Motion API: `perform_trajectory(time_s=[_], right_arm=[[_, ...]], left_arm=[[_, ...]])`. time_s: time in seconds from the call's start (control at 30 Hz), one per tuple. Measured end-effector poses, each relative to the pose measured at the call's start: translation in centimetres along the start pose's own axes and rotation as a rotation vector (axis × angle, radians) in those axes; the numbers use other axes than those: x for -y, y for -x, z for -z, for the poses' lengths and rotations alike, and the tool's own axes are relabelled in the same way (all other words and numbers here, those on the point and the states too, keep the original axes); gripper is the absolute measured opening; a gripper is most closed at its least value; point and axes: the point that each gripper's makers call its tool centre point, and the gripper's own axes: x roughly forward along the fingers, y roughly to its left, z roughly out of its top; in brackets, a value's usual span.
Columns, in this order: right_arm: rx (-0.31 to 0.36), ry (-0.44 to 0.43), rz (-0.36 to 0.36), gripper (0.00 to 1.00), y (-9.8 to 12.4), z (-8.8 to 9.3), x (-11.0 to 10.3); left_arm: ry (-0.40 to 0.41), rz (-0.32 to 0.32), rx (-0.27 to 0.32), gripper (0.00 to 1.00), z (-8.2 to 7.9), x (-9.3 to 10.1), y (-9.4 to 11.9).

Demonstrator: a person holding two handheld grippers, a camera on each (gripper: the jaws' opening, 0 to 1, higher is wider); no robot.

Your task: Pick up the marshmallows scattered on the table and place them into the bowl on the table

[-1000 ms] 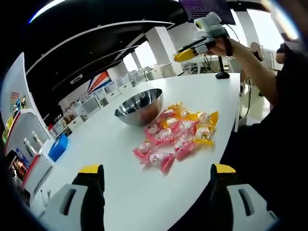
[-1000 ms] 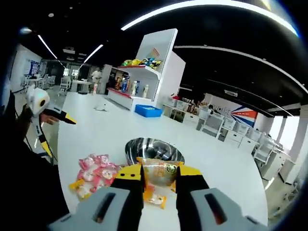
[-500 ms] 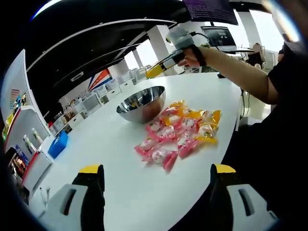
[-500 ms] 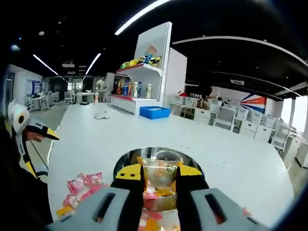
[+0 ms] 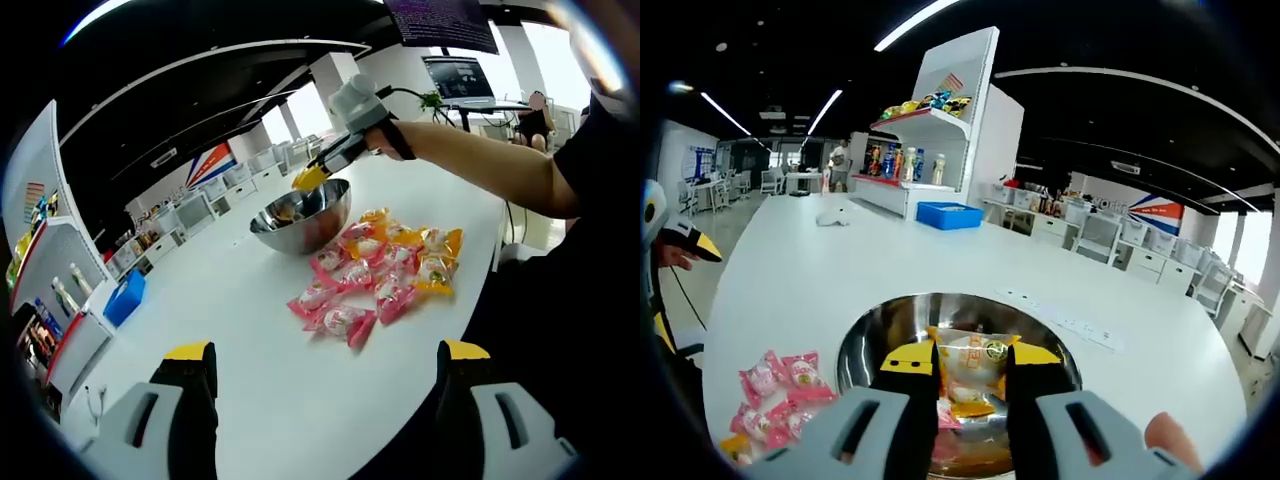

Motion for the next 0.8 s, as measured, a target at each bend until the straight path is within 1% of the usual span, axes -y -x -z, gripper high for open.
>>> perform_trajectory(time_s=[0.07, 0.2, 0.3, 0.4, 0.6, 0.8], right_arm=[[0.016, 0.013, -0.01, 0.22, -0.1, -0.1, -0.2], [0.02, 0.034, -0.012, 0.22, -0.4, 0.0, -0.1], [0.024, 0.018, -0.006, 0.22, -0.4, 0.2, 0.2], [0.012, -0.011, -0.01, 0.22, -0.8, 0.6, 0.5], [-0.004, -0.013, -0.005, 0.22, -0.7, 1.2, 0.4], [0.0, -0.023, -0.004, 0.22, -1.0, 1.1, 0.4]], left_arm=[[-0.001, 0.002, -0.001, 0.89, 0.1, 0.1, 0.0], [0.001, 0.006, 0.0, 0.89, 0.1, 0.2, -0.2], [0.002, 0.008, -0.003, 0.89, 0.2, 0.3, -0.3], [0.001, 0.009, -0.004, 0.89, 0.2, 0.3, -0.4], [0.004, 0.011, -0.006, 0.89, 0.3, 0.3, -0.5], [0.005, 0.011, -0.002, 0.89, 0.2, 0.4, -0.4]])
